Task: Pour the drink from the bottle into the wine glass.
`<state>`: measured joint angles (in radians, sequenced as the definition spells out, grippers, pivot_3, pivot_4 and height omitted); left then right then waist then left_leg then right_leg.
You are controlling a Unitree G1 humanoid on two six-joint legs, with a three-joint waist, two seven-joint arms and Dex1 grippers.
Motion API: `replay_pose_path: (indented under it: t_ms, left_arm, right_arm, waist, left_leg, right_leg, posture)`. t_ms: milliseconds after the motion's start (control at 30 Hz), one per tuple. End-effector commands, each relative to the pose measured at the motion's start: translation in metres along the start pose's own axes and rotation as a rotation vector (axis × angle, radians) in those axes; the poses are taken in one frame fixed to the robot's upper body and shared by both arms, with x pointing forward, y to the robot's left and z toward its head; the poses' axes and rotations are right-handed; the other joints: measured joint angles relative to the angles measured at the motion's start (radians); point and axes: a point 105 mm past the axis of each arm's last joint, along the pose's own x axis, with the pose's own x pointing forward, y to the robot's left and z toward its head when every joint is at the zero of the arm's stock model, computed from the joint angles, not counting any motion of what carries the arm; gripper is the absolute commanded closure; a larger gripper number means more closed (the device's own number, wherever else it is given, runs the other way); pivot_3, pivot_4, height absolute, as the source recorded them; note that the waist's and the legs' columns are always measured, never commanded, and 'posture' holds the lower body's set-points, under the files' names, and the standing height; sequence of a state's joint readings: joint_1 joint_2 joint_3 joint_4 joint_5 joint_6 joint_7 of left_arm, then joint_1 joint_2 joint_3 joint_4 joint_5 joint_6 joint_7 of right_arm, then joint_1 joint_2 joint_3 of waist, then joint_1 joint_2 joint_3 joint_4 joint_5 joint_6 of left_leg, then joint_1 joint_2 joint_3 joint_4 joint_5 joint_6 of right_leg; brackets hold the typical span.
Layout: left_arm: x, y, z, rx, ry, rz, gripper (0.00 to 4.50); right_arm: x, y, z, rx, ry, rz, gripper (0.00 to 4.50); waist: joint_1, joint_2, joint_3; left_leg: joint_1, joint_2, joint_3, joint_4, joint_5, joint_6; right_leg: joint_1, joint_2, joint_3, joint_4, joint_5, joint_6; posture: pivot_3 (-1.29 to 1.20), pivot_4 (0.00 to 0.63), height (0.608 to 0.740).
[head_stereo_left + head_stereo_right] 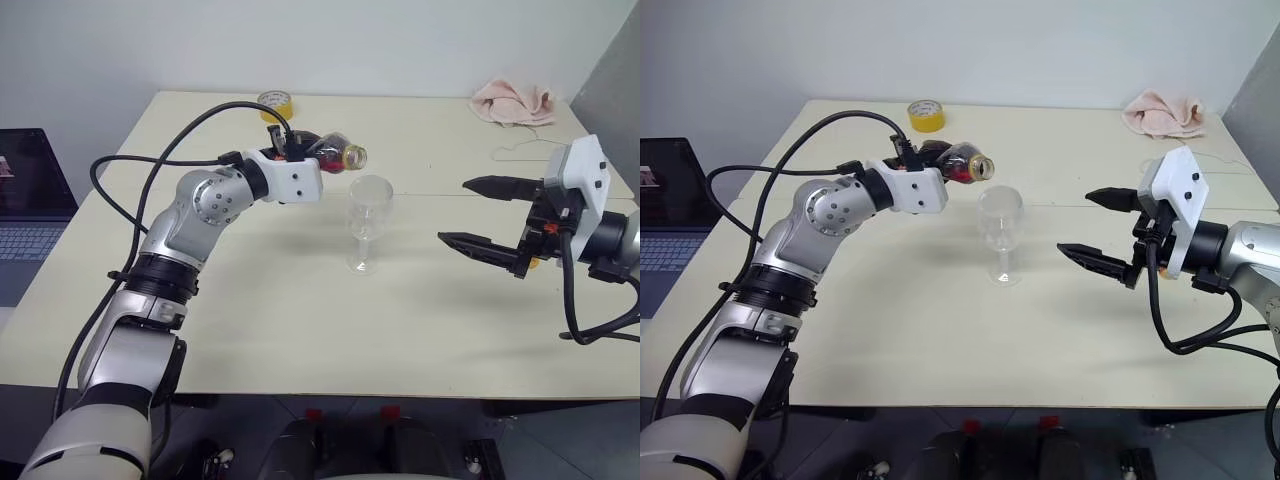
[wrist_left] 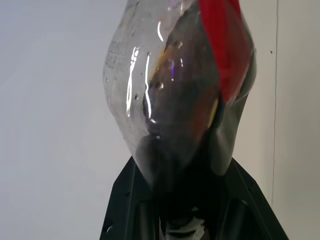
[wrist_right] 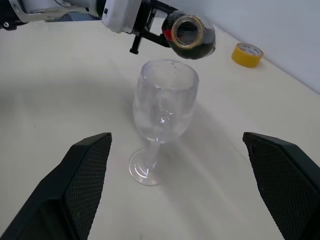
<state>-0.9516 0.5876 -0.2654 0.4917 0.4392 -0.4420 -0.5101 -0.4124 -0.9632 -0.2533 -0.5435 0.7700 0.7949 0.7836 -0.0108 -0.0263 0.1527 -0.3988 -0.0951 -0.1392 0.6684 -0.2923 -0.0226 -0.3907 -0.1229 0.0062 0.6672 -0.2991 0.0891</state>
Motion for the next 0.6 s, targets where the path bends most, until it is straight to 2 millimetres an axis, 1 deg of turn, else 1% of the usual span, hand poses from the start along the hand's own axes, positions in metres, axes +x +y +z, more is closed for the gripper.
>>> replay_pose_path:
  t_ms: [33,100,300,467,600]
  left_arm:
    - [0.0002,0.0253,0.0127,0.057,-0.053,0.077,3.76]
    - [0.0002,0.0253,0.0125,0.06,-0.056,0.077,3.76]
    - [0.0006,0.0249,0.0126,0.149,-0.059,0.048,3.79]
    - [0.0012,0.0313,0.0094,0.186,-0.049,0.059,3.84]
    - [0.0029,0.0342,0.011,0.224,-0.059,0.069,3.84]
  right_arm:
    - [-0.0033,-0.001,0.0108,-0.042,-0.037,-0.02,0.0]
    - [-0.003,-0.0011,0.0104,-0.042,-0.037,-0.021,0.0]
    - [-0.0026,-0.0009,0.0096,-0.043,-0.036,-0.025,0.0]
    - [-0.0028,-0.0008,0.009,-0.044,-0.034,-0.028,0.0]
    - [-0.0028,-0.0011,0.0079,-0.046,-0.029,-0.032,0.0]
  waist:
    - [-0.001,0.0,0.0]
    - [-0.003,0.0,0.0]
    - [-0.007,0.0,0.0]
    - [-0.008,0.0,0.0]
    - [-0.008,0.0,0.0]
  left_leg:
    - [0.0,0.0,0.0,0.0,0.0,0.0]
    - [0.0,0.0,0.0,0.001,0.0,0.0]
    - [0.0,0.0,0.0,0.001,0.0,0.0]
    - [0.0,0.0,0.0,0.003,0.0,0.0]
    - [-0.001,0.0,0.0,0.005,0.0,0.0]
  right_leg:
    - [0.0,0.0,0.0,0.0,0.0,0.0]
    - [0.0,0.0,0.0,0.0,0.0,0.0]
    - [0.0,0.0,0.0,0.001,0.0,0.0]
    - [-0.001,0.0,-0.001,0.005,0.0,0.0]
    - [-0.001,0.0,-0.001,0.007,0.0,0.0]
  posture:
    - [0.0,0.15,0.74]
    - [0.0,0.15,0.74]
    - [0.0,0.15,0.74]
    - [0.0,0.15,0.74]
    - [0.0,0.15,0.74]
